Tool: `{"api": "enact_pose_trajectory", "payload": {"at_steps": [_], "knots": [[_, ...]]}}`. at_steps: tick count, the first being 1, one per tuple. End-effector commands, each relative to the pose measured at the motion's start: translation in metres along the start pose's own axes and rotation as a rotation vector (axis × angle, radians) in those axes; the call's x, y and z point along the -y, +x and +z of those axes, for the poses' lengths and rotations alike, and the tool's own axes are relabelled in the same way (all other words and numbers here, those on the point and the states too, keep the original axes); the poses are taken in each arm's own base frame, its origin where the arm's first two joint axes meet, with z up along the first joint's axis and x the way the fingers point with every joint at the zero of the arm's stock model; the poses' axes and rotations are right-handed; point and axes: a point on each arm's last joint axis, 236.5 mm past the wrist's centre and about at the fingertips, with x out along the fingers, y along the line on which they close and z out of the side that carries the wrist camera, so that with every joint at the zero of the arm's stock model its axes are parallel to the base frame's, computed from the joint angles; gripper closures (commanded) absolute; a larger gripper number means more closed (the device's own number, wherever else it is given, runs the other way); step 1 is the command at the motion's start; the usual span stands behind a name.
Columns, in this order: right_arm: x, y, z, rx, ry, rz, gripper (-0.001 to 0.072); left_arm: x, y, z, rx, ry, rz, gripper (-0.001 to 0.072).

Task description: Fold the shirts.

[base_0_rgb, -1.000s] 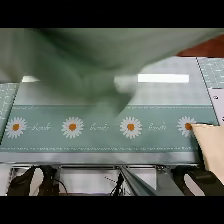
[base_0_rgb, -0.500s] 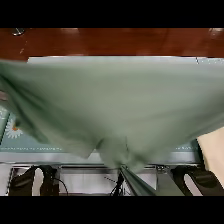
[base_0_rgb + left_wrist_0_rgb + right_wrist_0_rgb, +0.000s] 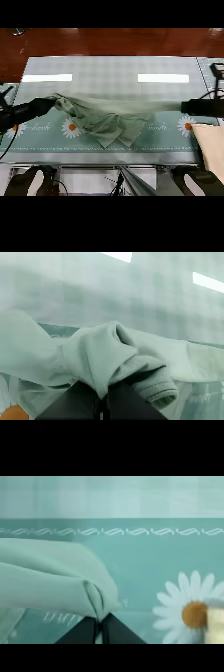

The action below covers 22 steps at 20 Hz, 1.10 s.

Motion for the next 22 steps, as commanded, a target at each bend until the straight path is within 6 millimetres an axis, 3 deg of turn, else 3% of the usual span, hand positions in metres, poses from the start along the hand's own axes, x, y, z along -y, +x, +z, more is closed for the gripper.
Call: {"api": "enact_pose_trajectory", "payload": {"at_steps": [1,3,4,5,6,7,8,11,13,14,17,18,20,22], "knots": [[-0.001,0.072,0.026,-0.066,0.057,-0.004,0.0684,-0.029,0.05,-0.008,-0.059,-0.069,0.04,0.0688],[-0.006,0.093,0.035,-0.129,0.07,0.004,0.0684,-0.026,0.066,-0.013,-0.124,-0.1,0.021,0.0686],[-0.005,0.1,0.037,-0.167,0.069,-0.003,0.0683,-0.023,0.069,-0.015,-0.152,-0.117,0.006,0.0645],[-0.002,0.103,0.036,-0.204,0.078,-0.011,0.064,-0.019,0.071,-0.018,-0.185,-0.121,-0.009,0.0316],[0.006,0.102,0.034,-0.244,0.094,-0.022,0.0401,-0.016,0.069,-0.021,-0.219,-0.119,-0.022,0.0014],[0.016,0.098,0.032,-0.27,0.102,-0.035,0.0164,-0.016,0.062,-0.026,-0.27,-0.093,-0.022,0.0],[0.033,0.091,0.027,-0.3,0.112,-0.056,0.0078,-0.024,0.049,-0.03,-0.327,-0.074,0.009,0.0001],[0.102,0.063,0.002,-0.349,0.219,-0.165,0.008,-0.078,0.0,-0.055,-0.476,-0.091,0.178,0.0002],[0.124,0.06,-0.02,-0.279,0.394,-0.128,0.0081,-0.103,-0.022,-0.076,-0.479,-0.211,0.235,0.0002],[0.119,0.064,-0.029,-0.23,0.475,-0.063,0.0081,-0.102,-0.021,-0.087,-0.459,-0.282,0.204,0.0002],[0.069,0.079,-0.047,-0.105,0.597,0.215,0.0082,-0.051,0.006,-0.123,-0.431,-0.457,-0.067,0.0002],[0.053,0.081,-0.053,-0.092,0.594,0.279,0.0084,-0.043,0.013,-0.136,-0.446,-0.484,-0.104,0.0002],[0.03,0.084,-0.068,-0.123,0.558,0.349,0.009,-0.036,0.028,-0.158,-0.461,-0.497,-0.112,0.0002],[0.023,0.086,-0.073,-0.144,0.533,0.354,0.0089,-0.029,0.043,-0.172,-0.46,-0.484,-0.095,0.0002]]}}
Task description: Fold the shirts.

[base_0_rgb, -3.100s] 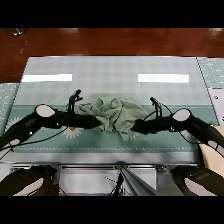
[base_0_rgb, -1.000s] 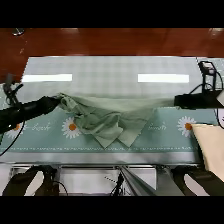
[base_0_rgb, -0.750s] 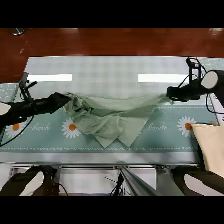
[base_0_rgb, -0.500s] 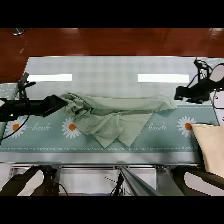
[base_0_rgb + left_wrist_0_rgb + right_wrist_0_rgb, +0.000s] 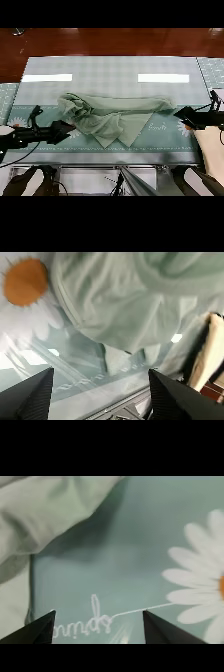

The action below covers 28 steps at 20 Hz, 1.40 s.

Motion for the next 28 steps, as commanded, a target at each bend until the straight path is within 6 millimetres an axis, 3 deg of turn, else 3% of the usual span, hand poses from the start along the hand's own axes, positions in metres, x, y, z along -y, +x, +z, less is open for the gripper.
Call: {"api": "enact_pose_trajectory", "payload": {"at_steps": [1,3,6,10,17,21,23,28], "knots": [[-0.017,0.009,-0.014,0.006,-0.007,0.095,0.009,0.008,0.034,-0.011,0.03,-0.034,-0.036,0.0002],[-0.016,0.009,-0.011,0.016,-0.003,0.092,0.009,0.025,0.05,-0.006,0.078,-0.012,-0.06,0.0003],[-0.016,0.009,-0.011,0.017,-0.002,0.091,0.009,0.03,0.068,-0.006,0.11,-0.015,-0.047,0.0003],[-0.016,0.009,-0.011,0.019,-0.002,0.091,0.0089,0.029,0.085,-0.014,0.055,-0.038,-0.031,0.0003],[-0.014,0.009,-0.004,0.047,-0.001,0.082,0.009,0.056,0.123,-0.005,-0.046,0.035,-0.006,0.0004],[-0.013,0.009,-0.002,0.054,-0.001,0.08,0.0089,0.067,0.15,-0.043,-0.292,0.129,-0.032,0.0004],[-0.013,0.009,-0.002,0.054,0.0,0.08,0.009,0.067,0.155,-0.045,-0.341,0.161,-0.015,0.0053],[-0.013,0.009,-0.002,0.053,-0.001,0.08,0.009,0.053,0.149,-0.04,-0.379,0.213,0.119,0.0053]]}}
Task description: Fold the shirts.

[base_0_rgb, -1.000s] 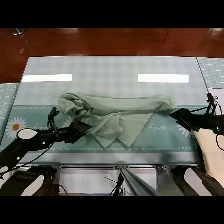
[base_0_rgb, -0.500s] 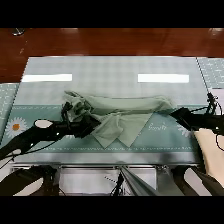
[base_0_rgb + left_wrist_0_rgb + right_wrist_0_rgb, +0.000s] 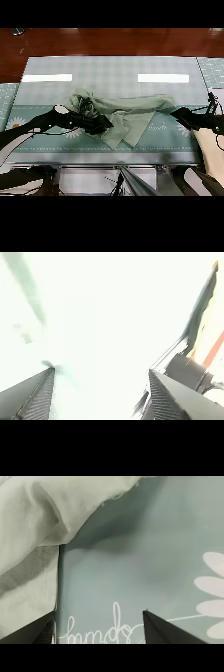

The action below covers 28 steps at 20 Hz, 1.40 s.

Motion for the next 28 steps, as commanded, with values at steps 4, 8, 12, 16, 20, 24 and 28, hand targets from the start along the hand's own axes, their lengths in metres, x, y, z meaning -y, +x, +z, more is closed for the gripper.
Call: {"api": "enact_pose_trajectory", "payload": {"at_steps": [4,8,12,16,20,24,28], "knots": [[0.0,0.0,0.0,0.001,0.0,0.0,0.009,-0.014,-0.001,-0.006,-0.062,0.017,0.103,0.0054],[0.0,0.0,-0.001,-0.001,0.002,0.001,0.009,-0.009,-0.005,0.001,-0.018,0.029,0.106,0.0054],[0.0,0.0,-0.001,-0.001,0.003,0.001,0.009,-0.02,-0.006,0.005,0.022,0.026,0.187,0.0054],[0.0,0.0,-0.001,-0.002,0.003,0.002,0.0089,-0.015,0.018,-0.003,0.065,0.081,0.246,0.0056],[-0.001,0.0,-0.001,-0.001,0.004,0.002,0.009,-0.018,0.023,-0.009,0.064,0.094,0.286,0.0533],[-0.001,0.0,-0.001,-0.001,0.004,0.003,0.0089,-0.015,0.02,-0.006,0.065,0.138,0.292,0.0689],[0.002,-0.001,0.012,0.049,0.012,-0.01,0.009,0.006,0.006,0.008,0.095,0.212,0.283,0.0689]]}}
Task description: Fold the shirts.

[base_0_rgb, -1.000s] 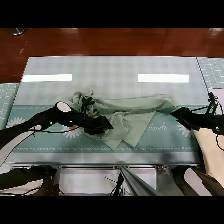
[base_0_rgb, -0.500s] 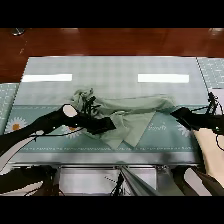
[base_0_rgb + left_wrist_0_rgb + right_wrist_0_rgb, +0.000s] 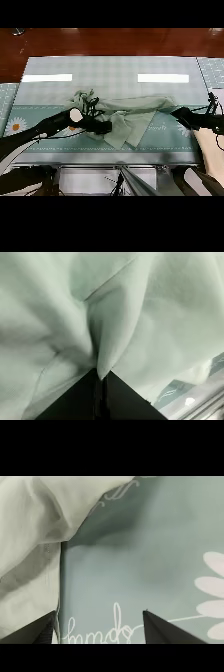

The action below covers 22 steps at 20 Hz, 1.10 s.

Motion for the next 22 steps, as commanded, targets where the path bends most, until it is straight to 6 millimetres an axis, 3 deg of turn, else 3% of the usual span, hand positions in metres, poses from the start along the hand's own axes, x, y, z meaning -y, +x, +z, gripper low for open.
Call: {"api": "enact_pose_trajectory", "payload": {"at_steps": [1,5,9,17,18,19,20,22], "knots": [[0.003,-0.002,0.017,0.064,0.015,-0.015,0.009,0.013,-0.018,0.017,0.041,0.037,-0.019,0.0689],[-0.006,-0.003,0.048,0.072,0.01,-0.003,0.009,0.023,-0.041,0.04,0.105,0.039,-0.05,0.0689],[-0.004,0.015,0.066,0.013,0.052,0.015,0.0089,0.023,-0.042,0.041,0.107,0.038,-0.051,0.0689],[-0.035,0.087,0.075,-0.127,0.098,0.067,0.009,0.023,-0.042,0.037,0.09,0.038,-0.051,0.0688],[-0.041,0.092,0.078,-0.139,0.104,0.071,0.0141,0.023,-0.042,0.034,0.081,0.038,-0.051,0.0688],[-0.049,0.094,0.081,-0.146,0.093,0.079,0.0364,0.023,-0.042,0.032,0.071,0.039,-0.052,0.0688],[-0.06,0.093,0.086,-0.145,0.054,0.092,0.0676,0.023,-0.042,0.031,0.067,0.039,-0.051,0.0688],[-0.086,0.079,0.097,-0.154,-0.021,0.135,0.0684,0.025,-0.054,0.043,0.103,0.056,-0.063,0.0688]]}}
